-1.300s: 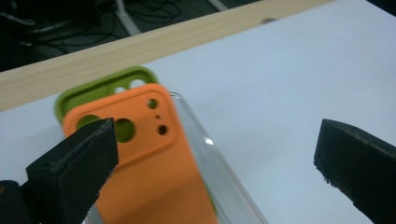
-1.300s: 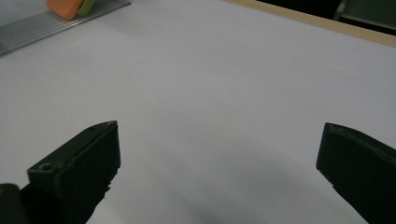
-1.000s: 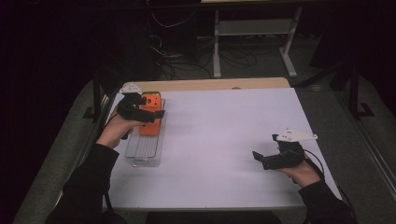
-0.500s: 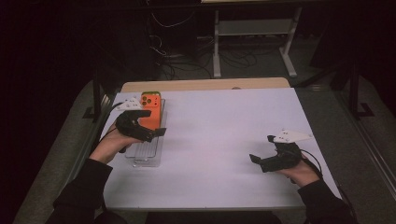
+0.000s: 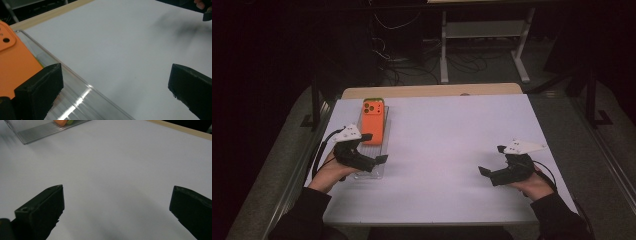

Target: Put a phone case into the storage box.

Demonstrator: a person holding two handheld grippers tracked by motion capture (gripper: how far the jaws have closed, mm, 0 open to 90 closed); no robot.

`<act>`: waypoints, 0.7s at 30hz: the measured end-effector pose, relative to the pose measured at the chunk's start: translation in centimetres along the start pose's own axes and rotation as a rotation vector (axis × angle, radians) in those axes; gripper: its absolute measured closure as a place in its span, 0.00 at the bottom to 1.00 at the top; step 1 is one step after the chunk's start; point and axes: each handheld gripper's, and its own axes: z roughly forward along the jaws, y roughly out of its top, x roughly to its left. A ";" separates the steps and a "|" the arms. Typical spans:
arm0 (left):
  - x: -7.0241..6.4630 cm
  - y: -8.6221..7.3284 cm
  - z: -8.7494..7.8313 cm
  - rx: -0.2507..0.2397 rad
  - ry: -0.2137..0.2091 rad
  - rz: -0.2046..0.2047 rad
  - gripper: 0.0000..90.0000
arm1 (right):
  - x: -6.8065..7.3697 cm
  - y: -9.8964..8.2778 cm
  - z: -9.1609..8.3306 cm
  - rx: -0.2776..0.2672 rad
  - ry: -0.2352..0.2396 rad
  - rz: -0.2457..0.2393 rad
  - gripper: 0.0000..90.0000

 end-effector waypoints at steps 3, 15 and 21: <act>-0.3 -0.7 -0.2 -0.004 0.001 -0.005 0.00 | 0.1 0.0 0.1 0.006 0.007 -0.003 0.00; -1.0 -2.8 -0.4 0.017 -0.008 -0.002 0.00 | 0.6 -0.1 0.0 0.012 0.007 -0.016 0.00; -1.1 -3.0 -0.4 0.023 -0.015 -0.006 0.00 | 0.8 -0.2 0.2 0.030 0.016 -0.017 0.00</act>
